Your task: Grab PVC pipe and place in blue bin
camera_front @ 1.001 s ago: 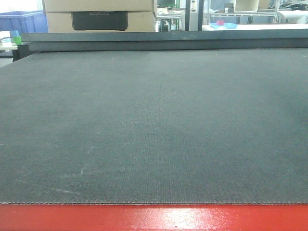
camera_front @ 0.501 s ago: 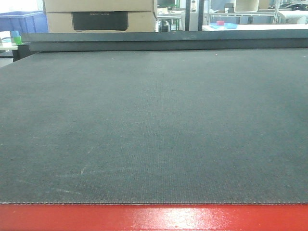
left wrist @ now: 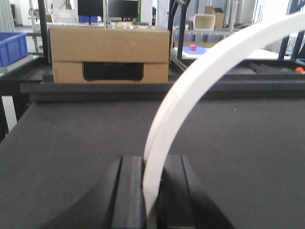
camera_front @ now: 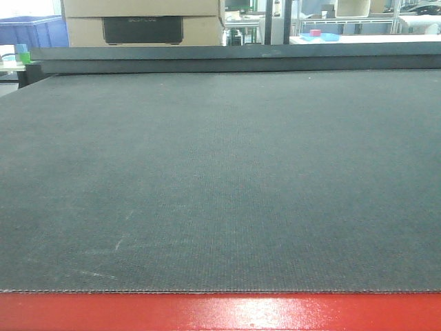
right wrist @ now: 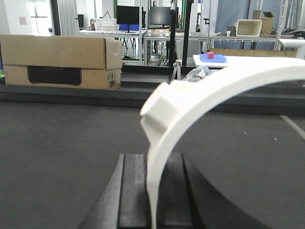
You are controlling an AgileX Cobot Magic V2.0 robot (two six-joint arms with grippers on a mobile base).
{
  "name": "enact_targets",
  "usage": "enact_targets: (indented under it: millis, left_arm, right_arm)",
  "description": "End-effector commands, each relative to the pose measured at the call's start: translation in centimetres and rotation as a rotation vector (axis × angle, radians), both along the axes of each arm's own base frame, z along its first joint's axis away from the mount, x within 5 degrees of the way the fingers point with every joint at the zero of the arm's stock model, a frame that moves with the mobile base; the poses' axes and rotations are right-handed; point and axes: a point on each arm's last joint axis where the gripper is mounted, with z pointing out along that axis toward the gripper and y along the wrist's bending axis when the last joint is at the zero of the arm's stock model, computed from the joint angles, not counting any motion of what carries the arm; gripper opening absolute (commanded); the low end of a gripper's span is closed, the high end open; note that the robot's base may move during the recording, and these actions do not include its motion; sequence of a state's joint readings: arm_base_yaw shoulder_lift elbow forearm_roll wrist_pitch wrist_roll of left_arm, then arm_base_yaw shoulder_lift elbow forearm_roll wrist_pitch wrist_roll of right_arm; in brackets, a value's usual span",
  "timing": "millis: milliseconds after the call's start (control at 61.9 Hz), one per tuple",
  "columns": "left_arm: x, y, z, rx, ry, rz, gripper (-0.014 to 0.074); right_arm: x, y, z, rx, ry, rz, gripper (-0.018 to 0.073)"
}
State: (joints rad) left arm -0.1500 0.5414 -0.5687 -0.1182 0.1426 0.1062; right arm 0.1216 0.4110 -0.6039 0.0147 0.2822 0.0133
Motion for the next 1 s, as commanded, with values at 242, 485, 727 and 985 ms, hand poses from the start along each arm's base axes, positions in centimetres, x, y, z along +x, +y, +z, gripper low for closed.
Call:
enact_targets:
  millis: [242,485,727,985]
  left_arm:
    - [-0.9,0.4,-0.8,-0.018,-0.095,0.026,-0.0111]
    - [-1.3,1.1,-1.0,-0.013,-0.084,0.093,-0.0111]
    - [-1.5,1.1,-1.0,-0.018,-0.080,0.093,-0.0111]
    - [-1.5,1.2,-1.0,-0.018,-0.082,0.093,-0.0111]
  right_arm:
    - [-1.4,-0.2,-2.3,-0.023,-0.030,-0.004,-0.0162]
    - [-1.4,-0.2,-2.2,-0.022,-0.036,-0.004,-0.0162]
    - [-1.4,-0.2,-2.2,-0.022,-0.036,-0.004,-0.0162]
    - [-1.4,-0.2,-2.2,-0.022,-0.036,-0.004,-0.0162]
